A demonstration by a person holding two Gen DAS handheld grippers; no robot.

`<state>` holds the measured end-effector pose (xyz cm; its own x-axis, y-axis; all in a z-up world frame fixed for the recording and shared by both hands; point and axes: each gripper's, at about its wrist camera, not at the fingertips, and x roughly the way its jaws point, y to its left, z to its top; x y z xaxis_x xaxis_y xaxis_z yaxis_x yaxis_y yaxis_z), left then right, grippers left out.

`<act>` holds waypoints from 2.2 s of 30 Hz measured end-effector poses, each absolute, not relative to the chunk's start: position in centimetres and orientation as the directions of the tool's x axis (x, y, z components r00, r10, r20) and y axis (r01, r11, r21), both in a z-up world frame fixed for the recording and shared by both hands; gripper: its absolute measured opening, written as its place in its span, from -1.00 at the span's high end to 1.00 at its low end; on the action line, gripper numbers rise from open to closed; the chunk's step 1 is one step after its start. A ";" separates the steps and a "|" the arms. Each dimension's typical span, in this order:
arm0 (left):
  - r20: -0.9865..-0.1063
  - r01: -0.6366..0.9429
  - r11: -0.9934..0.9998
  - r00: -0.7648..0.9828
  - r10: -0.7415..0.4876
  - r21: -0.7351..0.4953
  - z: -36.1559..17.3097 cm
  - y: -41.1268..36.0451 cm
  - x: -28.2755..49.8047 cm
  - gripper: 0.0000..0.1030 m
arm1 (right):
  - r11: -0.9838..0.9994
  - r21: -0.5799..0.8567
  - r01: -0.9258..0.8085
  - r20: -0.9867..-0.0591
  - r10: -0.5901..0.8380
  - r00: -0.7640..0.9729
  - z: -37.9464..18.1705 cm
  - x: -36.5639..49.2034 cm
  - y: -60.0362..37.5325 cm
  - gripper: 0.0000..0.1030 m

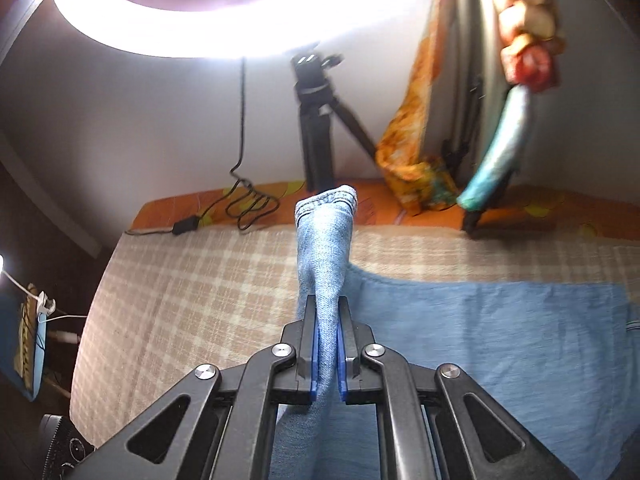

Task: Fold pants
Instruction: 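Grasp the jeans edge with both tools and lift it, then fold the lifted edge over the bundle and open both tools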

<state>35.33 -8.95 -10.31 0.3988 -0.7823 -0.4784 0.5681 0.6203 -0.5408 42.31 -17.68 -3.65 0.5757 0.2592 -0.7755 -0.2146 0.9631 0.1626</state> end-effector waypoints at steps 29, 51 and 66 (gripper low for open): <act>-0.475 0.729 0.439 0.177 -0.862 -0.525 -11.2 -27.7 39.7 0.70 | 0.998 0.066 0.006 -0.748 0.045 0.662 -2.8 40.9 -41.5 0.93; -0.577 0.740 0.496 0.180 -0.797 -0.455 -11.5 -36.1 38.3 0.60 | 0.993 0.115 0.019 -0.780 0.079 0.620 -7.3 40.0 -47.3 0.41; -0.591 0.820 0.433 0.150 -0.792 -0.373 -9.5 -39.4 33.7 0.22 | 0.992 0.102 0.068 -0.767 0.035 0.641 -6.6 35.0 -50.7 0.33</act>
<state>33.74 -39.38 -9.50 0.1499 -0.7924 -0.5913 0.8204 0.4334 -0.3729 34.98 -50.71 -6.62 0.6409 0.0355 -0.7668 0.0676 0.9924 0.1024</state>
